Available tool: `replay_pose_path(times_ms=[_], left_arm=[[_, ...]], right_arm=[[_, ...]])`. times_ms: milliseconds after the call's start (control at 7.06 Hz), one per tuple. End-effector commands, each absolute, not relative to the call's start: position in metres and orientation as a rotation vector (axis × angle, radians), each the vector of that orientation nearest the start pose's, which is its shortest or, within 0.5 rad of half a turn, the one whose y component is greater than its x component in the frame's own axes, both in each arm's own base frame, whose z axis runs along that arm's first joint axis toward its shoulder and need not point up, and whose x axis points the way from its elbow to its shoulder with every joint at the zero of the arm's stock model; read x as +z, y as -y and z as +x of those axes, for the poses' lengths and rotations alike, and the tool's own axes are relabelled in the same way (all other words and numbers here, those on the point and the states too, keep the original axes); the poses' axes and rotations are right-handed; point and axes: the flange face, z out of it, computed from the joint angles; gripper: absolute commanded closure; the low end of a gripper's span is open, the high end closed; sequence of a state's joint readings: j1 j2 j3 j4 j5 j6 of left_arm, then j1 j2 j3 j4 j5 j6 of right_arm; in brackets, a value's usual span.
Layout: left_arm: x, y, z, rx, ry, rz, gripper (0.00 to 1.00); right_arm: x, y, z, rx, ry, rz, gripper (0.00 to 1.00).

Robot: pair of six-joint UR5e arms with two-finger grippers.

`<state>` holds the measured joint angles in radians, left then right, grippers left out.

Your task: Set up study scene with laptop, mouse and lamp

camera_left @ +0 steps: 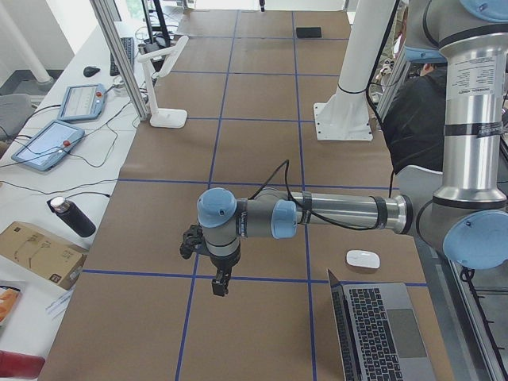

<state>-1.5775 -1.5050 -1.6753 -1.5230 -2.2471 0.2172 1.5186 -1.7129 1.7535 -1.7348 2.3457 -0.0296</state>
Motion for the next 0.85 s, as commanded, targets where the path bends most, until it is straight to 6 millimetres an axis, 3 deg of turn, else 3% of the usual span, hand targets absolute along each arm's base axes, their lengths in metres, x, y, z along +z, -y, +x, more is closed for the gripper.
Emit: replay_pose_path(times_ms=[0, 283, 567, 708], left_arm=[[0.653, 0.462, -0.074, 0.197, -0.674, 0.06, 0.0], [0.654, 0.459, -0.074, 0.188, -0.674, 0.056, 0.01], [0.64, 0.476, -0.074, 0.19, -0.676, 0.084, 0.0], [0.637, 0.476, -0.074, 0.167, -0.676, 0.082, 0.0]], right_arm=[[0.647, 0.425, 0.042, -0.024, 0.772, -0.12, 0.0], [0.647, 0.426, 0.041, -0.026, 0.772, -0.12, 0.0], [0.636, 0.435, 0.042, -0.032, 0.774, -0.096, 0.0], [0.623, 0.453, 0.041, -0.048, 0.764, -0.067, 0.0]])
